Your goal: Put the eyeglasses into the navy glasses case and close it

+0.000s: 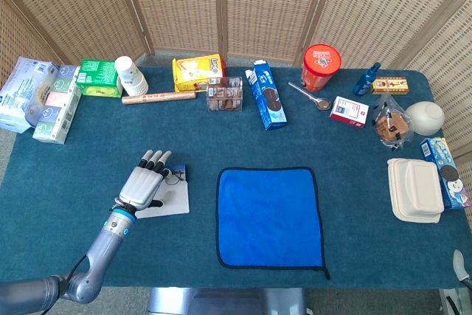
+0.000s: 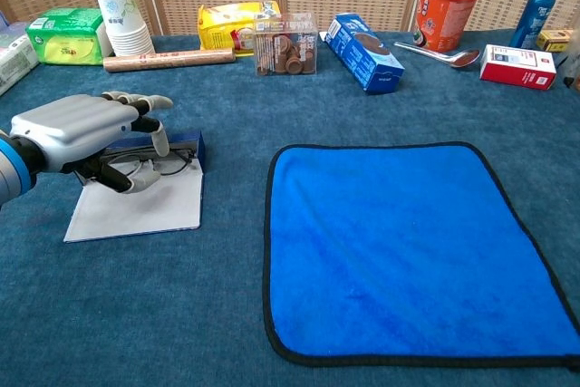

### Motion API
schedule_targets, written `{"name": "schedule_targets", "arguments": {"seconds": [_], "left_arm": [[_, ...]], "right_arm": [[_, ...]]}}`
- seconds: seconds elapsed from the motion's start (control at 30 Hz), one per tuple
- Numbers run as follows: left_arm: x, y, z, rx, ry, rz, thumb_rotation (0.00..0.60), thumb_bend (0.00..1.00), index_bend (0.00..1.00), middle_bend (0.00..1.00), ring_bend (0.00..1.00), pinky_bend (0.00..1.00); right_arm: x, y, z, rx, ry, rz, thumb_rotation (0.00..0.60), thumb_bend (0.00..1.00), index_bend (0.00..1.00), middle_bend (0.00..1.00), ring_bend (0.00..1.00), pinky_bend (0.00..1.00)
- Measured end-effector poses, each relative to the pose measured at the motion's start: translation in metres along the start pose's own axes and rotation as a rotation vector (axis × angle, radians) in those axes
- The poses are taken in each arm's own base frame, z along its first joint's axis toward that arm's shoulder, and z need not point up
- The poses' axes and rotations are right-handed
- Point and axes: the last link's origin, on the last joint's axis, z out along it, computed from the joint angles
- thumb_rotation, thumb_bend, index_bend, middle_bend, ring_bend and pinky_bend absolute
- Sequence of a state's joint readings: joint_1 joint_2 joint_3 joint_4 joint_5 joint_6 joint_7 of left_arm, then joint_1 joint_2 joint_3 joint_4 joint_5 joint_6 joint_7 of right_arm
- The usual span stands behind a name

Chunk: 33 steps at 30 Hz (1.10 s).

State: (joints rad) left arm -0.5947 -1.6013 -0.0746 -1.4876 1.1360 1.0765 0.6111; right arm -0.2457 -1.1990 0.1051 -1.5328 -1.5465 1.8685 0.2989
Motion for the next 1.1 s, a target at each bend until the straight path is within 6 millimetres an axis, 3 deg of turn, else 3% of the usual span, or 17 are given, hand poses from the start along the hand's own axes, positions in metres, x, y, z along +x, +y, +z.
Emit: {"name": "schedule_targets", "arguments": {"seconds": [0.27,0.37,0.53,0.63,0.73,0.9,1.1], "left_arm": [[0.007,-0.001,-0.01,-0.019,-0.012,-0.041,0.375,0.36,0.29,0.01,0.0,0.01],[0.013,-0.005,-0.013,-0.025,-0.034,-0.11,0.375,0.36,0.22,0.01,0.0,0.02],[0.026,-0.02,-0.014,-0.024,-0.093,-0.207,0.273,0.35,0.09,0.02,0.0,0.06],[0.035,-0.03,-0.011,-0.018,-0.114,-0.244,0.151,0.35,0.07,0.02,0.0,0.11],[0.039,-0.034,-0.008,-0.021,-0.151,-0.289,0.083,0.35,0.07,0.03,0.0,0.18],[0.042,-0.037,0.001,-0.033,-0.235,-0.362,0.046,0.36,0.09,0.08,0.01,0.21],[0.045,-0.039,0.019,-0.046,-0.293,-0.406,0.051,0.36,0.09,0.08,0.02,0.23]], "right_arm": [[0.0,-0.002,0.002,0.006,-0.001,-0.002,0.34,0.36,0.02,0.12,0.0,0.11],[-0.002,-0.003,0.003,0.011,-0.007,-0.001,0.337,0.36,0.02,0.12,0.0,0.11],[-0.006,-0.006,0.005,0.019,-0.015,0.003,0.339,0.36,0.02,0.12,0.0,0.11],[-0.007,-0.008,0.006,0.023,-0.016,0.003,0.338,0.37,0.02,0.12,0.0,0.11],[-0.008,-0.009,0.008,0.027,-0.018,0.002,0.339,0.36,0.02,0.12,0.0,0.11],[-0.01,-0.013,0.01,0.033,-0.024,-0.001,0.338,0.36,0.02,0.12,0.0,0.11],[-0.009,-0.013,0.008,0.026,-0.019,-0.005,0.34,0.36,0.02,0.12,0.0,0.11]]}}
